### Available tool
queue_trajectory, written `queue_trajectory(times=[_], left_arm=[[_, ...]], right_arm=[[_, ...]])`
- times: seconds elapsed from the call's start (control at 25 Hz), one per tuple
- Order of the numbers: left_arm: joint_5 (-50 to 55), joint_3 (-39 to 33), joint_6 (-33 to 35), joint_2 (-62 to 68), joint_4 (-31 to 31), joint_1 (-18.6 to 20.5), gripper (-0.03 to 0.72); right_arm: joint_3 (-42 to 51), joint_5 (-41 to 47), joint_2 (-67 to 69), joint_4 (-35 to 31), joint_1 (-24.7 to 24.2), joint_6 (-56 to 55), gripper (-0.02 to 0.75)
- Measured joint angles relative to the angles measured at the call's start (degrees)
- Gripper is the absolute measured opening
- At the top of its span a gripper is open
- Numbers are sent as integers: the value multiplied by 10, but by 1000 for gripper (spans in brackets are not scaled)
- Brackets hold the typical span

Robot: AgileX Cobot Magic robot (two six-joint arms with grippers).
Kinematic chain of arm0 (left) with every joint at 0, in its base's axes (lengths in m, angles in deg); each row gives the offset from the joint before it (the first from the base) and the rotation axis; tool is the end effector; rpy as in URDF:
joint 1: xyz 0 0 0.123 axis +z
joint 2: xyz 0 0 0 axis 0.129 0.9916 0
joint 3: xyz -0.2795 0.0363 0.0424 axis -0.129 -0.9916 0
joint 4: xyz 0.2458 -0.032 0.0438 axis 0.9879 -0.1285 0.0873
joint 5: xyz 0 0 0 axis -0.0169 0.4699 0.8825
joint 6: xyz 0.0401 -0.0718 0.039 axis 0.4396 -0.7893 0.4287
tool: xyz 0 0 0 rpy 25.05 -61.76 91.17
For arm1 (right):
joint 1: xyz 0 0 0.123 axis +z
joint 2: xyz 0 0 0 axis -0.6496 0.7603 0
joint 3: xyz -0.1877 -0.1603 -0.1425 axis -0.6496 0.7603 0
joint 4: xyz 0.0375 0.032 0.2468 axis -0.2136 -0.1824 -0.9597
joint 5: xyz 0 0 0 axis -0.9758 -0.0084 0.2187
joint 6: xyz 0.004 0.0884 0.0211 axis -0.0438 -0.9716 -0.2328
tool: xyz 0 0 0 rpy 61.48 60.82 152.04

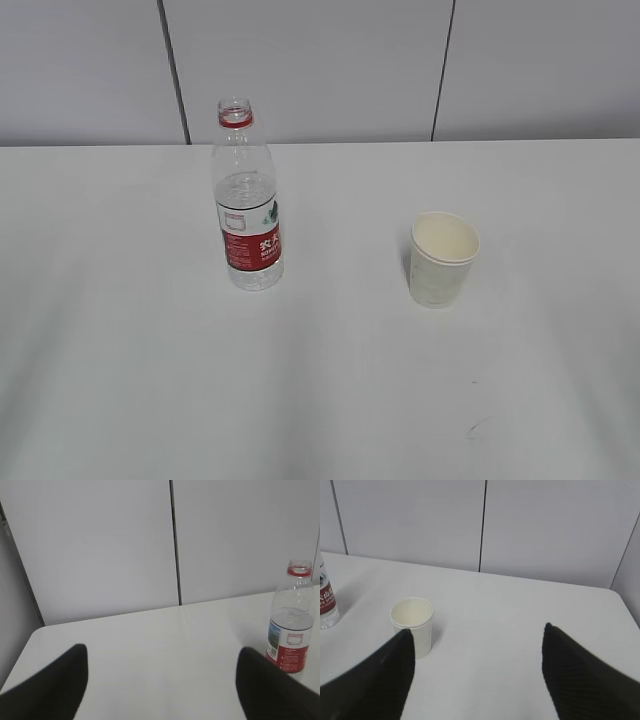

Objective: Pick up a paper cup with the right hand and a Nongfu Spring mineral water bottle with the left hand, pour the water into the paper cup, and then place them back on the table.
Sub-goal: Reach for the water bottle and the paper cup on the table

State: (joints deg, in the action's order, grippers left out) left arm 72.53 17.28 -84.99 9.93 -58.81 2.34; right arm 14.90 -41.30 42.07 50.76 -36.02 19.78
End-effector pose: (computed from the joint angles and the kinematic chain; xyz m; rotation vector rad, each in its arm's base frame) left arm 0.0605 -0.0037 0.2803 0.1740 1.6510 0.0535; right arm 0.0450 0.0038 0.2634 -0.1625 1.6989 -0.0211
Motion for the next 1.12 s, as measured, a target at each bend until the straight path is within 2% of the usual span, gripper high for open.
queue_trajectory(times=[0.4, 0.6, 1.12], left_arm=[[-9, -10, 0, 0, 0, 0, 555], [-20, -13, 0, 2, 0, 0, 555], [-53, -23, 0, 75, 0, 0, 555]], right_arm=[[0, -77, 177, -1, 0, 0, 587], [0, -122, 246, -24, 0, 0, 587], [0, -165, 279, -27, 0, 0, 587]])
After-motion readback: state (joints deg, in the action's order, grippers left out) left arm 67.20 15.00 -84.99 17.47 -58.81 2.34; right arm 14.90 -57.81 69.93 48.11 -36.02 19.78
